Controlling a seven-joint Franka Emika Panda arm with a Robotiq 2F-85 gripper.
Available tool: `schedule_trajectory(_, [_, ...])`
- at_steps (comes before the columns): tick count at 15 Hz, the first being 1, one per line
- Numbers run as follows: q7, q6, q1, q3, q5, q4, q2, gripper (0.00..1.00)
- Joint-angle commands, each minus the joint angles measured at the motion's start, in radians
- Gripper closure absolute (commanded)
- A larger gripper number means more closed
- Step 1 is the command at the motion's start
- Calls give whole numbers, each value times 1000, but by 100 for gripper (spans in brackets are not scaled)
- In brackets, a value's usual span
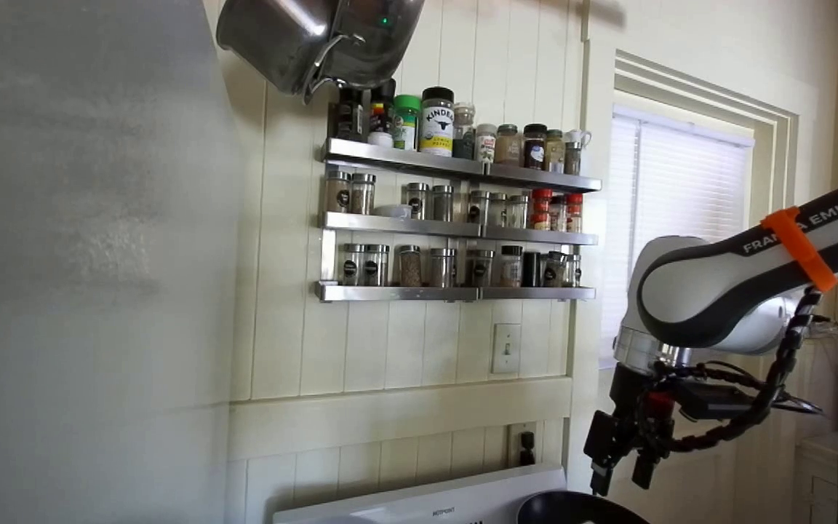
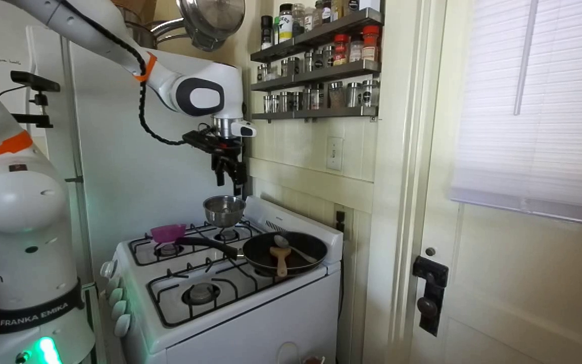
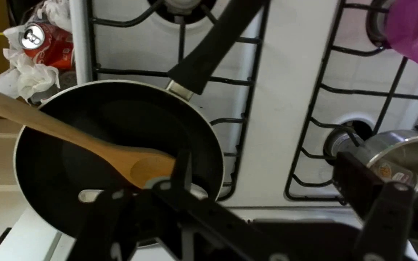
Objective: Remove the wooden spatula and spoon from the black pan and place it in the silver bowl on the left.
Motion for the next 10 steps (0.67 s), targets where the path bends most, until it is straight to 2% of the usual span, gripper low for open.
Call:
schedule_trajectory(1, [-270, -28, -14, -100, -41, 48, 106, 0])
schedule_trajectory(3, [-380, -36, -22, -124, -72, 90, 173, 0])
schedule_trajectory(6, [-473, -42, -40, -117, -150, 163, 274, 0])
schedule_trajectory(7, [-487, -45, -49, -109, -192, 187, 301, 0])
schedule_trajectory(9, [-394, -7, -77, -74, -341, 242, 361, 0])
schedule_trajectory(10, [-441, -5, -67, -89, -242, 175, 291, 0])
